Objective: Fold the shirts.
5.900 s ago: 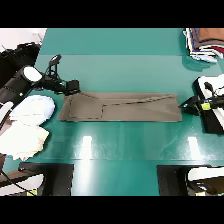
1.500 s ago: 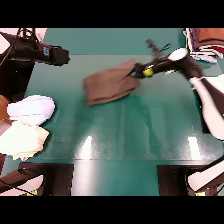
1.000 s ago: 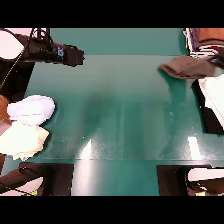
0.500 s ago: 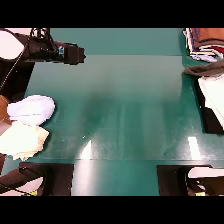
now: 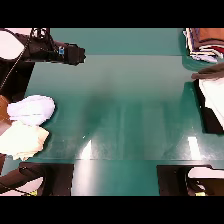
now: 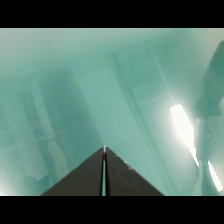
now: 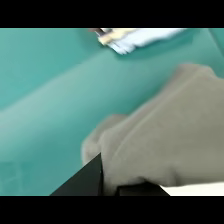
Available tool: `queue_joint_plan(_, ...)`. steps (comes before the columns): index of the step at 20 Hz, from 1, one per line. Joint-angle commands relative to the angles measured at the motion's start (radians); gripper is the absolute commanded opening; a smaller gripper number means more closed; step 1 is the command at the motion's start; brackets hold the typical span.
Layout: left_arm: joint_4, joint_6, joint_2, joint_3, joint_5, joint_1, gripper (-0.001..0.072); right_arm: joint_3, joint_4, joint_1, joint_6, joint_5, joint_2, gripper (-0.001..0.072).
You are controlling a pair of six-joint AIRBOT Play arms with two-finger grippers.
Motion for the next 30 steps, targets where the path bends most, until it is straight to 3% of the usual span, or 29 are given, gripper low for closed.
queue_joint_plan(1,0.001,0.003,0.000,0.000,-0.008,0.000,0.0024,-0.126,-0.124,-0.043,0.028,0.038,0.105,0.0016)
queue_joint_plan(9,0.001,0.010,0.000,0.000,-0.008,0.000,0.0025,-0.607,-0.133,-0.247,0.028,0.043,0.372,0.0020)
queue_joint_plan(10,0.001,0.010,0.000,0.000,-0.008,0.000,0.0024,-0.656,-0.133,-0.267,0.027,0.044,0.394,0.0046)
queue_joint_plan(11,0.001,0.010,0.000,0.000,-0.008,0.000,0.0025,-0.703,-0.133,-0.288,0.027,0.046,0.414,0.0262)
queue_joint_plan(12,0.001,0.011,0.000,0.000,-0.008,0.000,0.0024,-0.746,-0.133,-0.305,0.027,0.045,0.431,0.0528)
queue_joint_plan(13,0.001,0.013,0.000,0.000,-0.008,0.000,0.0024,-0.781,-0.132,-0.320,0.027,0.044,0.444,0.0634)
queue_joint_plan(18,0.000,0.035,0.000,0.000,-0.008,0.000,0.0025,-0.835,-0.090,-0.274,0.027,0.011,0.529,0.0631)
queue_joint_plan(25,-0.002,0.035,0.000,0.000,0.004,0.000,0.0025,-0.832,-0.044,0.128,0.027,-0.136,0.599,0.0612)
queue_joint_plan(28,-0.001,0.035,0.000,0.000,0.024,0.000,0.0025,-0.832,-0.046,0.302,0.025,-0.159,0.600,0.0305)
queue_joint_plan(30,-0.001,0.035,0.000,0.000,0.029,0.000,0.0025,-0.832,-0.046,0.387,0.008,-0.181,0.600,0.0034)
